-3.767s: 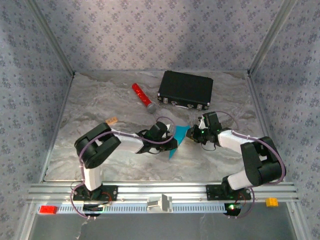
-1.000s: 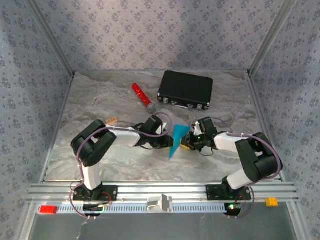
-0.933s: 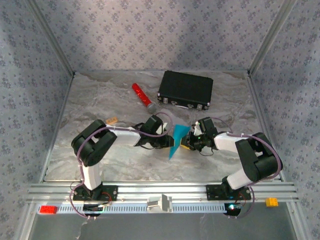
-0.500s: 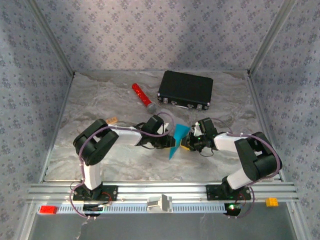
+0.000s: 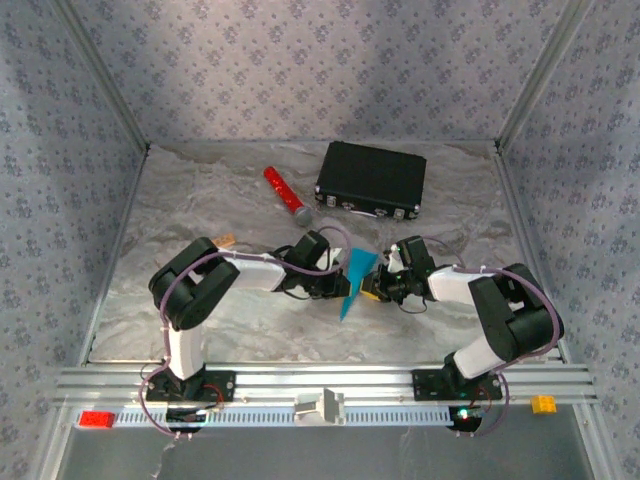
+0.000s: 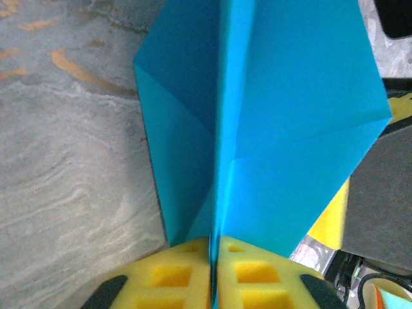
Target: Fold a paper plane with a square sheet of paper (pick it up from the middle)
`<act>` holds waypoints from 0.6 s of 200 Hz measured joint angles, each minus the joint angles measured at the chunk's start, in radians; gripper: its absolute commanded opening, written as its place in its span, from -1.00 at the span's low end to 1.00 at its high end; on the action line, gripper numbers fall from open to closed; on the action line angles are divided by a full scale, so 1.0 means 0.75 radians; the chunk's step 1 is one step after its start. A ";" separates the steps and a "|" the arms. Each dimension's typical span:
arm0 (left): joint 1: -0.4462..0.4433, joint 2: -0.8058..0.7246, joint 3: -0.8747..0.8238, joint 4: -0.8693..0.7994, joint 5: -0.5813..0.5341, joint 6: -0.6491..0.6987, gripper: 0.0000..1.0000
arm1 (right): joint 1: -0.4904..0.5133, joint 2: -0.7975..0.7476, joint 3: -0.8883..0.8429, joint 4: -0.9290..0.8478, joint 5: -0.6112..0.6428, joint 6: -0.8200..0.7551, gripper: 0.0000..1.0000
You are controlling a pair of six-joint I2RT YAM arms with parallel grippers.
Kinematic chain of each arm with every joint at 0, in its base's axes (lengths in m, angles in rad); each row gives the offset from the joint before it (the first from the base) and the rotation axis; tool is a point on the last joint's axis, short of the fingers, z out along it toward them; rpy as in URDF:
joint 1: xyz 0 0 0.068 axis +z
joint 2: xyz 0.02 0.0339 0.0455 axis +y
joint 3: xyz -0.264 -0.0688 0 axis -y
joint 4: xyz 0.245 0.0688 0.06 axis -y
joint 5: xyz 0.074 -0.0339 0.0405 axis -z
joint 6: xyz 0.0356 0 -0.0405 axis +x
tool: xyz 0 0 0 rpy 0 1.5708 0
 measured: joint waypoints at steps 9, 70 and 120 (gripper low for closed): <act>-0.002 -0.015 0.000 -0.018 -0.017 0.008 -0.90 | -0.004 -0.015 0.000 -0.017 0.009 -0.001 -0.67; -0.022 -0.401 -0.030 -0.317 -0.546 -0.030 -0.98 | -0.028 -0.234 0.007 -0.177 0.150 -0.042 -0.64; -0.038 -0.476 0.008 -0.667 -0.910 -0.040 -0.99 | 0.008 -0.217 0.041 -0.204 0.195 -0.041 -0.64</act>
